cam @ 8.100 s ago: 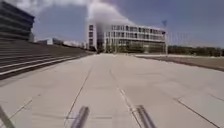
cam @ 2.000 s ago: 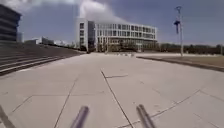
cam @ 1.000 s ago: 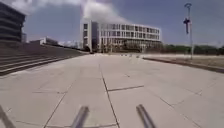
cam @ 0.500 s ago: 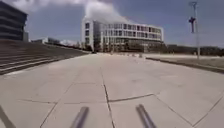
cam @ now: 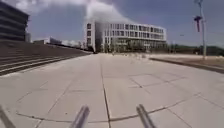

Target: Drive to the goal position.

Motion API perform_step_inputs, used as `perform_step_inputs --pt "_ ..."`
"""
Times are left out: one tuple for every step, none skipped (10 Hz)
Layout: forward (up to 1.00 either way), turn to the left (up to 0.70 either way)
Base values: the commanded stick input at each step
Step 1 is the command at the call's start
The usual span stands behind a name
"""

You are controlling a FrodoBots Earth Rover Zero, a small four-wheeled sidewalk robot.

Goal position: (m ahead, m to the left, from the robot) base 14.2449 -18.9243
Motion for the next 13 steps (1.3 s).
perform_step_inputs --pt "0.7 0.0" --pt "0.7 0.0" --pt "0.7 0.0" --pt "0.7 0.0" --pt "0.7 0.0" --pt "0.7 0.0" --pt "0.7 0.0" --pt "0.7 0.0" --pt "0.7 0.0" --pt "0.7 0.0" --pt "0.7 0.0" --pt "0.7 0.0" --pt "0.7 0.0"
